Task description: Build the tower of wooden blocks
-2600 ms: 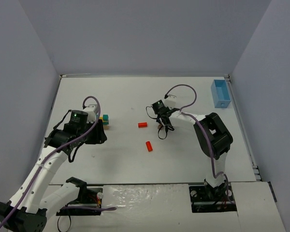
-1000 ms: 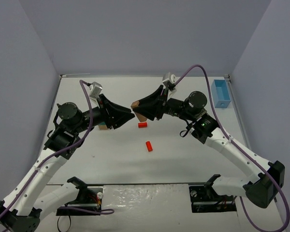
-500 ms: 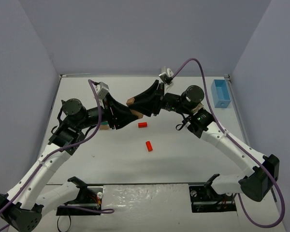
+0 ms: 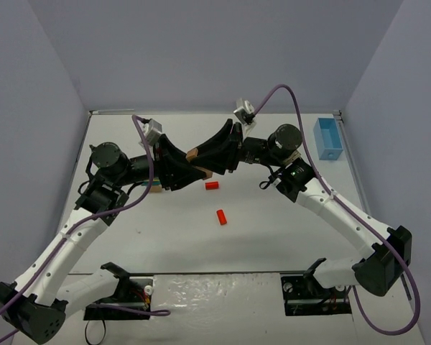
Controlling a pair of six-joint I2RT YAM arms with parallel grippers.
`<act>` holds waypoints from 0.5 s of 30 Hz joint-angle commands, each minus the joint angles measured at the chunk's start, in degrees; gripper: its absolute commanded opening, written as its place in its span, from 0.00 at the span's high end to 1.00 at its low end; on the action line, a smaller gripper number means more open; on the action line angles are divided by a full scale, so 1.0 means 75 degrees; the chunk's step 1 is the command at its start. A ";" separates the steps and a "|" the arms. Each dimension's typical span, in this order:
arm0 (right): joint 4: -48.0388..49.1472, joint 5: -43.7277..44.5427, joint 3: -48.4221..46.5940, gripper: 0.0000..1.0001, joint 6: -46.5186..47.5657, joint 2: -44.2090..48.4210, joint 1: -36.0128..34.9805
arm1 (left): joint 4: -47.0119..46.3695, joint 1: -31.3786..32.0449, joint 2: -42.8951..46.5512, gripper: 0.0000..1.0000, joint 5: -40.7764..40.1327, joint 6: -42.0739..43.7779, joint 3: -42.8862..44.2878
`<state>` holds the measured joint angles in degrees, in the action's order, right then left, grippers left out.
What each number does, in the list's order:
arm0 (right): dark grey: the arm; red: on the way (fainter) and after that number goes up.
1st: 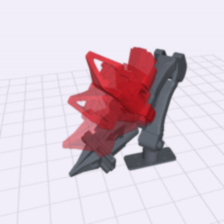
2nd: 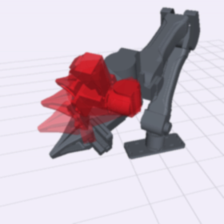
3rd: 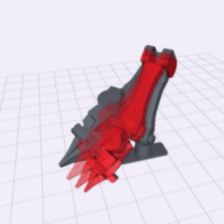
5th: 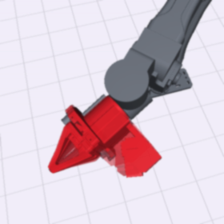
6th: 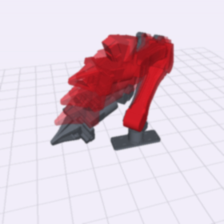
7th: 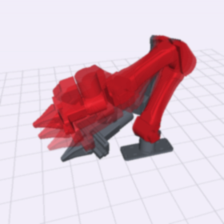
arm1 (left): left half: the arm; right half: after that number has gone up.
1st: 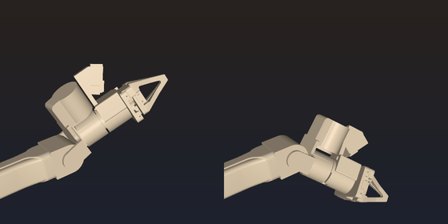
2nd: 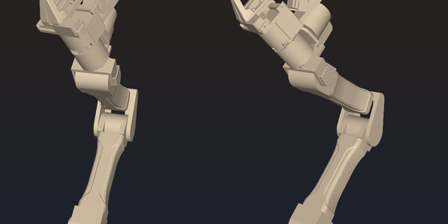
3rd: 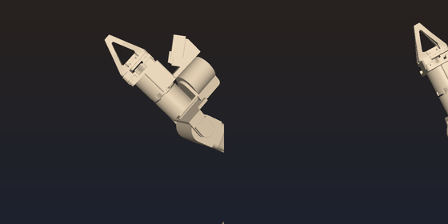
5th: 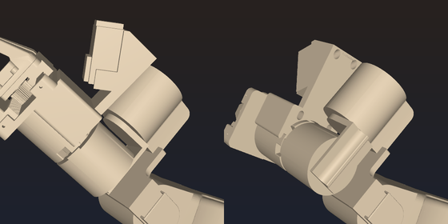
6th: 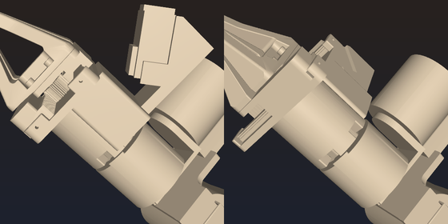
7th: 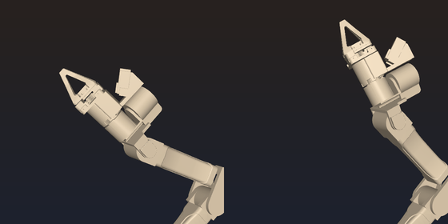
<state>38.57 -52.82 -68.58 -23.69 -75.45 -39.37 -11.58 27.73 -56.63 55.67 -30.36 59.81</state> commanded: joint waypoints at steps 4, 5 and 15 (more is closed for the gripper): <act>0.0944 -0.0246 -0.0309 1.00 -0.0122 -0.0003 0.0069 | -0.1222 -0.0029 0.0054 0.85 0.0265 -0.0210 0.0306; 0.0954 -0.0228 -0.0290 0.98 -0.0122 -0.0003 0.0075 | -0.1225 -0.0029 0.0051 0.92 0.0251 -0.0226 0.0293; 0.0919 0.0110 0.0412 0.30 -0.0068 0.0330 0.0615 | -0.1104 -0.0653 0.0224 1.00 0.0523 -0.0694 -0.0243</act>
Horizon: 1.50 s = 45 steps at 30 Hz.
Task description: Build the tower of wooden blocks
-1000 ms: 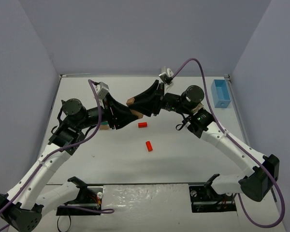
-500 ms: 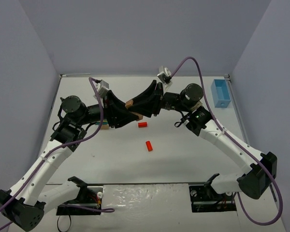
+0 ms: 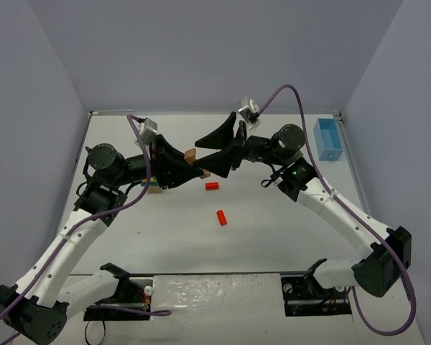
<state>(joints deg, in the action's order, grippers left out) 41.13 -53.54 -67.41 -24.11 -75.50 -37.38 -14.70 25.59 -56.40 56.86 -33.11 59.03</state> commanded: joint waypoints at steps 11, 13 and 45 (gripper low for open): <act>-0.1349 0.1254 0.1369 0.03 0.0887 0.1301 0.1692 | 0.6734 -0.0586 -0.0209 1.00 -0.2260 0.3027 0.0797; -0.1902 0.1729 0.1652 0.03 0.1115 0.1564 0.1877 | 0.7236 -0.0277 -0.0402 1.00 -0.3084 0.3041 0.0847; -0.3483 0.3669 0.3503 0.01 0.1854 0.3086 0.2472 | 0.7897 0.1674 -0.6678 0.84 -0.7870 0.4628 0.2539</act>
<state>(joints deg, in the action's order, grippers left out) 11.73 -26.17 -40.87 -11.59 -54.43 -19.33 44.15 37.73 -107.15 -0.40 -2.82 75.66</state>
